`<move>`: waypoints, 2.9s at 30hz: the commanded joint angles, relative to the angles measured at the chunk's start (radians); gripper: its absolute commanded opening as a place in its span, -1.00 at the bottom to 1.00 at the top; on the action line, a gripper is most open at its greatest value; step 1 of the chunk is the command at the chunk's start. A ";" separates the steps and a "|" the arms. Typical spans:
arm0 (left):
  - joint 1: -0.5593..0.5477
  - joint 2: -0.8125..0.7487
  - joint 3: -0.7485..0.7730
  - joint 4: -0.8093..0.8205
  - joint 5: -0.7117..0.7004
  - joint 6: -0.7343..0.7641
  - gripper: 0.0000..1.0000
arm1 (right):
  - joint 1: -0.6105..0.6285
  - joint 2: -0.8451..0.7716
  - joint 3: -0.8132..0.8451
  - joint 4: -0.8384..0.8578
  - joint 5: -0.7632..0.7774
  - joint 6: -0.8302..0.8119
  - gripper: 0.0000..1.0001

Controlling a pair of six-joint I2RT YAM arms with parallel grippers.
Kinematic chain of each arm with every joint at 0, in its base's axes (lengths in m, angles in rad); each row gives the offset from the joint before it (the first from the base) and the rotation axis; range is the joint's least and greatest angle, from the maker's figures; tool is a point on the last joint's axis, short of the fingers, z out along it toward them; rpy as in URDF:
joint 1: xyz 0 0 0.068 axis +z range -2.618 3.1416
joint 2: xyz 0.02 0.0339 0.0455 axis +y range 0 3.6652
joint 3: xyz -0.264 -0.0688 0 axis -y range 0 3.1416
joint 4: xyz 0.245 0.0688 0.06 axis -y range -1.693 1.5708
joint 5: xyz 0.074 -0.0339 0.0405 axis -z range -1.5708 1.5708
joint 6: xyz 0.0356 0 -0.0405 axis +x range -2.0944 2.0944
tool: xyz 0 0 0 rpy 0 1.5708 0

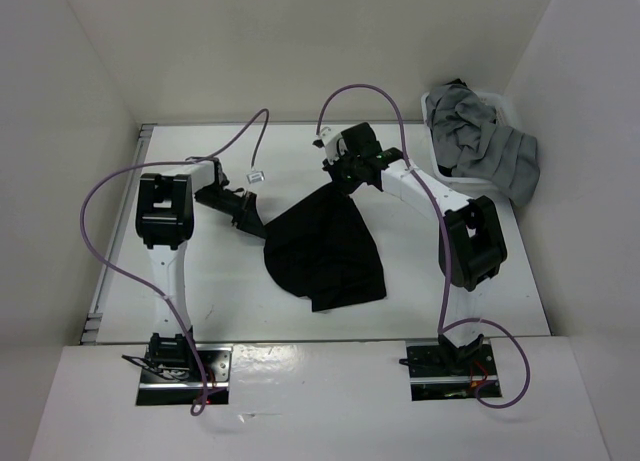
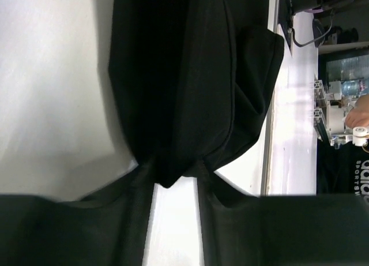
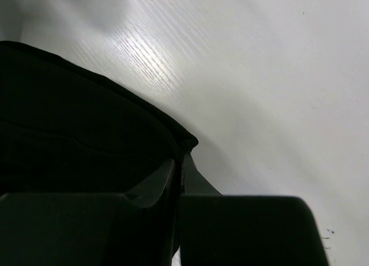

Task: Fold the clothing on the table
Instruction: Flatten the skirt out

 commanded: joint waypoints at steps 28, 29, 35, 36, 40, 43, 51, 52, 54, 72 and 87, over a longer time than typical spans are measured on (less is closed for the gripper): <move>-0.171 -0.397 0.525 0.086 -0.558 -0.341 -1.00 | -0.019 -0.301 0.104 0.003 0.064 0.030 -1.00; -0.171 -0.406 0.559 0.100 -0.629 -0.356 -1.00 | -0.019 -0.313 0.104 0.003 0.080 0.030 -1.00; -0.217 -0.394 0.876 -0.035 -0.772 -0.393 -1.00 | -0.041 -0.368 0.145 -0.026 0.044 0.041 -1.00; -0.217 -0.394 0.957 -0.035 -0.794 -0.431 -1.00 | -0.041 -0.379 0.145 -0.026 0.035 0.041 -1.00; -0.228 -0.434 0.999 -0.035 -0.840 -0.439 -1.00 | -0.052 -0.397 0.136 -0.033 0.006 0.039 -1.00; -0.238 -0.448 0.976 -0.026 -0.877 -0.431 -1.00 | -0.052 -0.422 0.124 -0.022 0.044 0.048 -1.00; -0.263 -0.516 0.880 -0.036 -0.859 -0.454 -1.00 | -0.027 -0.479 0.147 -0.055 0.021 0.053 -1.00; -0.277 -0.538 0.863 -0.036 -0.859 -0.454 -1.00 | -0.027 -0.479 0.147 -0.071 0.021 0.053 -1.00; -0.301 -0.569 0.817 -0.036 -0.859 -0.454 -1.00 | -0.007 -0.502 0.156 -0.091 -0.009 0.053 -1.00; -0.396 -1.239 0.058 0.289 -0.722 -0.422 -1.00 | 0.088 -0.753 0.035 -0.260 -0.308 -0.093 -1.00; -0.396 -1.104 -0.368 0.575 -0.736 -0.393 -1.00 | 0.088 -0.505 -0.267 0.045 -0.166 -0.068 -1.00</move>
